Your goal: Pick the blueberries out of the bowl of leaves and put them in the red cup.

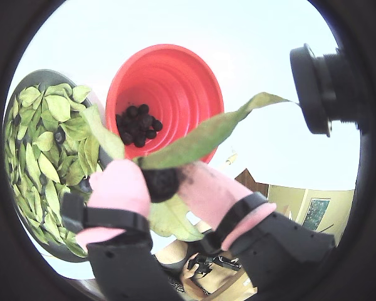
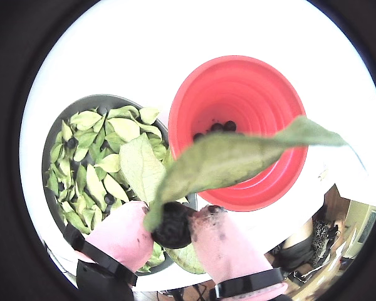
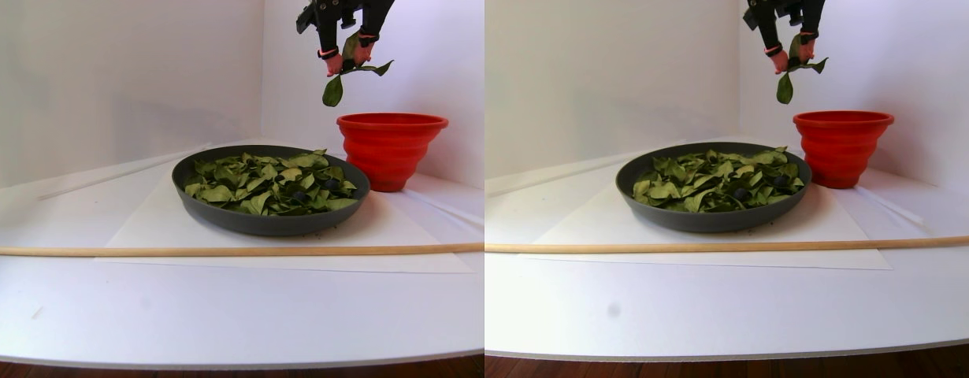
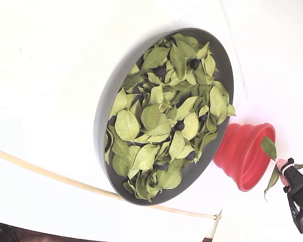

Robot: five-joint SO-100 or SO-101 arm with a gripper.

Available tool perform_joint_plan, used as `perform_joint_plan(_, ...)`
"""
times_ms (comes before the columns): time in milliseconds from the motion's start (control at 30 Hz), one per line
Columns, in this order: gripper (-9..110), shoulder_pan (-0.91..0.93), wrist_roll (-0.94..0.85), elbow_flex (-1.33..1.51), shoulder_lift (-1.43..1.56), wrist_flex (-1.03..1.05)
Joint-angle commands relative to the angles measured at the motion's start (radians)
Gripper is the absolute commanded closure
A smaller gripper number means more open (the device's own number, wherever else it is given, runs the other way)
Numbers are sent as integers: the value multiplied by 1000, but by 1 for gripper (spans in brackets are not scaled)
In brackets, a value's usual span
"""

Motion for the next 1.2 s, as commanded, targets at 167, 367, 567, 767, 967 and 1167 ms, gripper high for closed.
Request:
perform_joint_plan(167,91,69,-26,-110,-28,-64)
perform_joint_plan(367,91,106,-37,-156,-89,-84)
perform_joint_plan(567,91,143,-55,-169,-166,-138)
perform_joint_plan(767,91,161,-66,-169,-210,-170)
perform_joint_plan(967,82,164,-46,-170,-230,-192)
perform_joint_plan(1167,81,149,-38,-161,-218,-196)
